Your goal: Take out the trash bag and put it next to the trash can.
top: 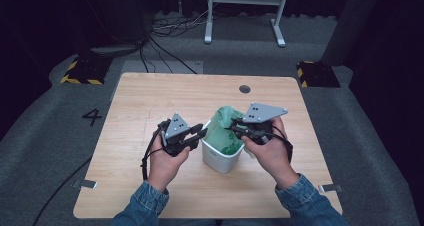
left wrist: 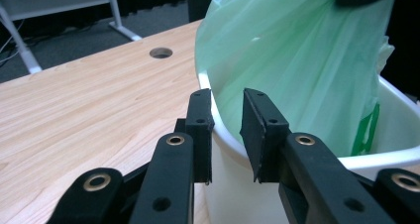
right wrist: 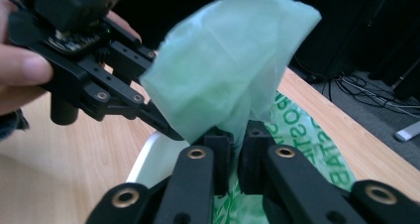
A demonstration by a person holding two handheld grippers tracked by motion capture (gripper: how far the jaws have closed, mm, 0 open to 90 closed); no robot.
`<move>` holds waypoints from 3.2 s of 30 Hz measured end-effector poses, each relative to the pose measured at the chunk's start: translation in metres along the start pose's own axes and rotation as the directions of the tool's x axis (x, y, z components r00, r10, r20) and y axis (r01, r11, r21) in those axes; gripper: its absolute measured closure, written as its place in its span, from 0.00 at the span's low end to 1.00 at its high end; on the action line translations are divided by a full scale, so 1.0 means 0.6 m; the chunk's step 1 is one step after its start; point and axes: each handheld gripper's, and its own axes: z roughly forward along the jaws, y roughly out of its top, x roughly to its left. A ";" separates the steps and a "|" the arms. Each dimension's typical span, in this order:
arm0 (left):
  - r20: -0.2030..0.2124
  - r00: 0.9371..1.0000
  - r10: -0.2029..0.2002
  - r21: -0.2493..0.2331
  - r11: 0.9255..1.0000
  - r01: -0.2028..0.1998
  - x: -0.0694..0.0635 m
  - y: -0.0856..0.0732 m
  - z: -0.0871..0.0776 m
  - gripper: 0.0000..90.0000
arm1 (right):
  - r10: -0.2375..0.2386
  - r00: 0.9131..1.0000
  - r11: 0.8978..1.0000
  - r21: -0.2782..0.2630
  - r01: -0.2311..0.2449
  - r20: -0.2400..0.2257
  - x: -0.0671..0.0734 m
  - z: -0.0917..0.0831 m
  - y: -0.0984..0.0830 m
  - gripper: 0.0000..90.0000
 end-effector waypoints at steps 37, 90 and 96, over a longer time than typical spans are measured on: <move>0.051 0.999 0.006 0.031 0.999 -0.008 -0.087 -0.012 -0.032 0.78 | -0.025 0.998 0.999 -0.023 0.026 0.062 0.050 -0.041 0.011 0.28; 0.038 0.999 0.033 0.005 0.999 -0.033 -0.104 -0.018 -0.023 0.69 | 0.081 0.991 0.982 0.162 -0.097 0.105 -0.021 -0.060 -0.083 0.99; 0.043 0.999 0.021 -0.013 1.000 -0.021 -0.101 -0.023 -0.026 0.63 | 0.153 0.985 0.976 0.148 -0.163 0.075 -0.026 -0.054 -0.092 0.99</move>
